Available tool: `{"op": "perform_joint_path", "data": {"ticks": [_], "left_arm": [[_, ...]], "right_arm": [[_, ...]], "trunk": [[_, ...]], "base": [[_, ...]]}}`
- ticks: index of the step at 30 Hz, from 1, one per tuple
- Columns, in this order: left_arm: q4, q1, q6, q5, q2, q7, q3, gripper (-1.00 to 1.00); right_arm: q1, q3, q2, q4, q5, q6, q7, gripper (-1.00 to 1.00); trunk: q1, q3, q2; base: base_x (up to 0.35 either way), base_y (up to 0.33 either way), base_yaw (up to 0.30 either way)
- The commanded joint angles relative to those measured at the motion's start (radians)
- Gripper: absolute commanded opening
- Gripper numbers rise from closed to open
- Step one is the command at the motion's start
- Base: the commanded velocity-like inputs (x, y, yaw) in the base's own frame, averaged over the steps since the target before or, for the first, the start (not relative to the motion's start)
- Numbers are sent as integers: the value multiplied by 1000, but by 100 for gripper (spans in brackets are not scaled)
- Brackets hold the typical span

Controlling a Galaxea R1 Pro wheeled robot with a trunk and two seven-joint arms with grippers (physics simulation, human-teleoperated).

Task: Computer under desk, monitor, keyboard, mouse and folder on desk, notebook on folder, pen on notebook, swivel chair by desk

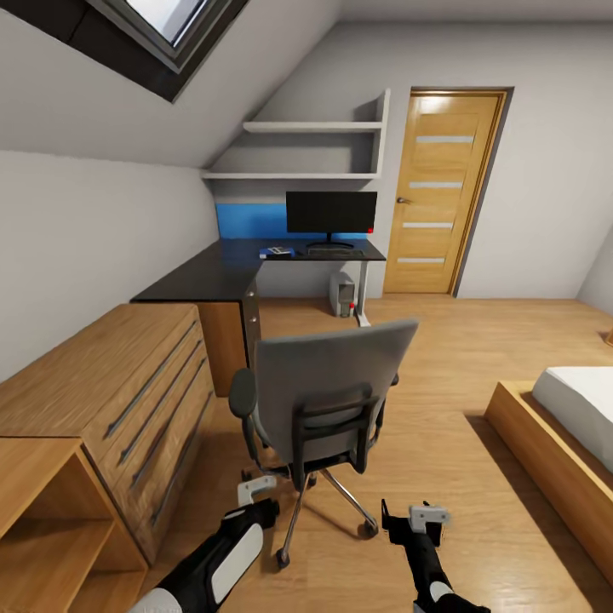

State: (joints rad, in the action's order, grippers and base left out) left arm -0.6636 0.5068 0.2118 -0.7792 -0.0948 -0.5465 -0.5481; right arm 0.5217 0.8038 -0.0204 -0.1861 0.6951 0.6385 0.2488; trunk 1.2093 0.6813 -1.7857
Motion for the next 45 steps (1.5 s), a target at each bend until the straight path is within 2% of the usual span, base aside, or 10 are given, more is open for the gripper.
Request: {"op": "perform_joint_path", "data": {"ticks": [1, 4, 10, 14, 17, 18, 22, 34, 45], "left_arm": [[0, 7, 3, -5, 0, -14, -4, 100], [4, 13, 4, -6, -1, -21, -4, 100], [23, 17, 0, -10, 12, -26, -4, 100], [77, 18, -14, -6, 19, -26, -4, 100], [99, 18, -53, -5, 31, -26, -4, 100], [110, 18, -105, -6, 41, -22, -5, 100], [138, 18, -143, -10, 40, -25, -17, 100], [155, 18, -147, -8, 42, -26, -20, 100], [181, 18, -147, -9, 40, -25, -33, 100]], "right_arm": [[20, 8, -3, -15, 4, -47, 8, 100], [51, 7, -4, -33, 5, -107, 6, 100], [75, 9, -3, -57, 10, -144, 4, 100], [79, 14, 9, -22, 14, -143, 3, 100], [80, 13, 25, -6, 16, -142, 3, 100], [80, 13, 33, 1, 17, -141, 5, 100], [78, 14, 39, 2, 12, -126, 3, 100], [78, 17, 40, -4, 9, -76, 8, 100], [78, 12, 35, 3, 9, -70, 8, 100]], "trunk": [[4, 4, -8], [15, 14, -29], [38, 32, -71], [54, 45, -99], [65, 54, -120], [69, 58, -127], [84, 70, -155], [130, 108, -239], [173, 142, -316]], "base": [[0, 0, 0], [0, 0, 0], [0, 0, 0], [0, 0, 0], [0, 0, 0], [0, 0, 0], [0, 0, 0], [0, 0, 0], [0, 0, 0]]}}
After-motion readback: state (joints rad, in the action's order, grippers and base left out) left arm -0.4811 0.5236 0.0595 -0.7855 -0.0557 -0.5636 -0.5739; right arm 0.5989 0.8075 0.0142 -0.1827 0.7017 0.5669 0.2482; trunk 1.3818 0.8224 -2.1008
